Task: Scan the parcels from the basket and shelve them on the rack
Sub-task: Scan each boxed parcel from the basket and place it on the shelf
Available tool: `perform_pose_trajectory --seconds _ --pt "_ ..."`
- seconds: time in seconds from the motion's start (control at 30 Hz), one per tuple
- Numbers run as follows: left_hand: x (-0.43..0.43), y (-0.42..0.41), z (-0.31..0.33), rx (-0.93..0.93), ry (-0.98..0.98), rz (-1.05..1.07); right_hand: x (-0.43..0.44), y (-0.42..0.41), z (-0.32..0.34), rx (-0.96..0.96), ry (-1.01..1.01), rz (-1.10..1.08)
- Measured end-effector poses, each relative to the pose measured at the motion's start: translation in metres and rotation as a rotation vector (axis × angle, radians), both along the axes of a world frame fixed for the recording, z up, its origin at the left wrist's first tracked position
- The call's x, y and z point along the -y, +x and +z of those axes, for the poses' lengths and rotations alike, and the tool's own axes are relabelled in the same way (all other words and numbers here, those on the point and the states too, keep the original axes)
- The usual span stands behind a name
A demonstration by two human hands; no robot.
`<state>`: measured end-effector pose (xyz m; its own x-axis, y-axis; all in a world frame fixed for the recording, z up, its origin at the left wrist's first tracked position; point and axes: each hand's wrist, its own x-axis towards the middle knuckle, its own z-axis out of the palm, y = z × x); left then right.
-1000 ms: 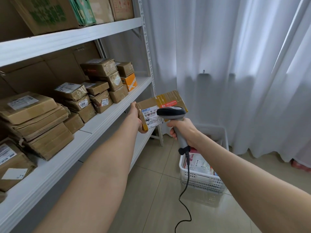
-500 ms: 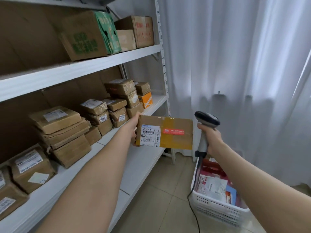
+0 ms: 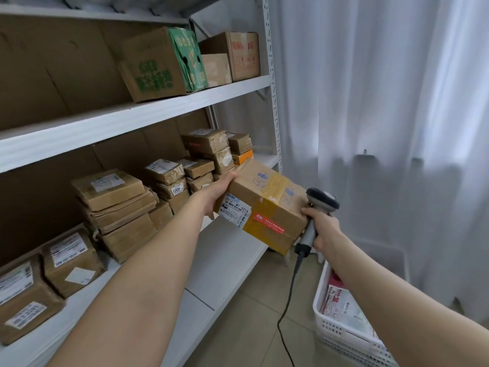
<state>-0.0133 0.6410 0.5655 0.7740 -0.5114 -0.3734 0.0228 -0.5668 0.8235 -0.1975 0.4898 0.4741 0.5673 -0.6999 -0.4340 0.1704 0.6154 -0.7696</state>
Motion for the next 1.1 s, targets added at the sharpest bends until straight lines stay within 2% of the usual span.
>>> perform_pose_trajectory --seconds 0.07,0.13,0.33,0.53,0.7,0.8,1.1 --pt "0.002 -0.003 -0.003 -0.039 -0.002 0.006 0.001 0.001 -0.002 -0.008 -0.017 -0.019" --pt "0.006 -0.003 -0.007 -0.063 -0.097 0.030 0.003 0.000 -0.003 0.007 -0.030 -0.020" --pt "0.020 0.005 -0.004 -0.023 -0.262 0.139 0.028 -0.011 0.003 0.080 -0.031 -0.057" --pt "0.056 0.014 -0.010 -0.026 -0.357 0.203 0.050 -0.005 -0.004 0.174 0.082 0.070" --pt "0.097 0.036 -0.020 0.008 -0.428 0.250 0.076 0.022 -0.009 0.189 0.166 -0.016" --pt "0.127 0.062 -0.024 0.005 -0.407 0.237 0.108 0.044 -0.011 0.137 0.113 -0.088" --pt "0.235 0.159 -0.045 0.075 -0.458 0.307 0.197 0.153 -0.019 0.127 0.091 -0.066"
